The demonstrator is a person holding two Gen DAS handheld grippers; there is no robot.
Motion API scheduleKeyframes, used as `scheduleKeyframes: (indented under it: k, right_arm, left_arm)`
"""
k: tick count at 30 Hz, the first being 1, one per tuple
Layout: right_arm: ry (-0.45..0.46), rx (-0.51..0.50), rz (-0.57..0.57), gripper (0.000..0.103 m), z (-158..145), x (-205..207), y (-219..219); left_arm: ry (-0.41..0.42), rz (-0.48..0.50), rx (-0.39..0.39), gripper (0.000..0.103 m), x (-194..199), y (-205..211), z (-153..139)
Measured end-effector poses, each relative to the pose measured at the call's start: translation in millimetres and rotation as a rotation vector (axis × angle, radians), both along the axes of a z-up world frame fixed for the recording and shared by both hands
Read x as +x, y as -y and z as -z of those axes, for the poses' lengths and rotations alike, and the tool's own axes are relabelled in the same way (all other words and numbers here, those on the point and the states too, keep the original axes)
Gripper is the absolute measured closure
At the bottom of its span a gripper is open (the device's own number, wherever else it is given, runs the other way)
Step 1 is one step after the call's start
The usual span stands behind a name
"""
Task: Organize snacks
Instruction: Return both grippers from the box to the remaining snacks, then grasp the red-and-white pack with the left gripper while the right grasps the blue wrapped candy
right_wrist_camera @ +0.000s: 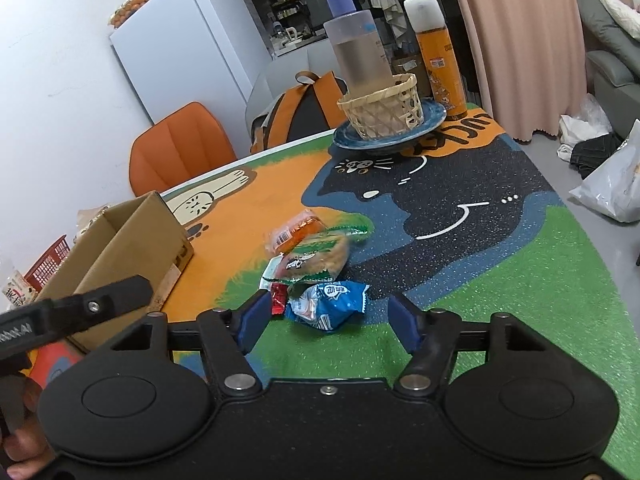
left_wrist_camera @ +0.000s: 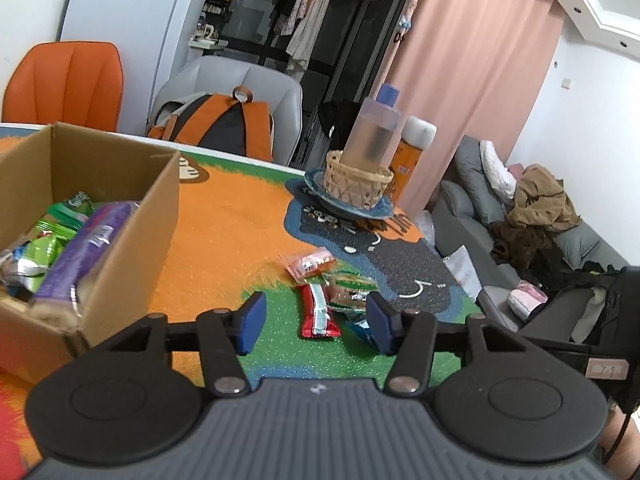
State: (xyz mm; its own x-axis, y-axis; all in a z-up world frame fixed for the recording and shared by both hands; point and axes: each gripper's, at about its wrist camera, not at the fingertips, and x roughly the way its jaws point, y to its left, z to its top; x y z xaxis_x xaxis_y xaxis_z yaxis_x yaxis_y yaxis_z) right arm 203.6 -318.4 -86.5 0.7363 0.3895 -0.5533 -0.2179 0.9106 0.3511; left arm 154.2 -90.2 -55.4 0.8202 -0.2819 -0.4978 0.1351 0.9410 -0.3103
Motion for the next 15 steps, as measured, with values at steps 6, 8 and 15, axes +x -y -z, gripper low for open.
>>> scheduleKeyframes:
  k: [6,8,15]
  right_arm:
    - [-0.011,0.006,0.009,0.039,9,13,-2]
    - [-0.018,0.009,0.006,0.047,12,17,-3]
    - [-0.039,0.025,-0.038,0.073,22,19,0]
  left_arm:
    - [-0.025,0.001,0.013,0.052,14,2,11]
    - [-0.032,0.005,0.018,0.052,18,3,15]
    - [-0.055,0.025,0.035,0.052,34,13,24]
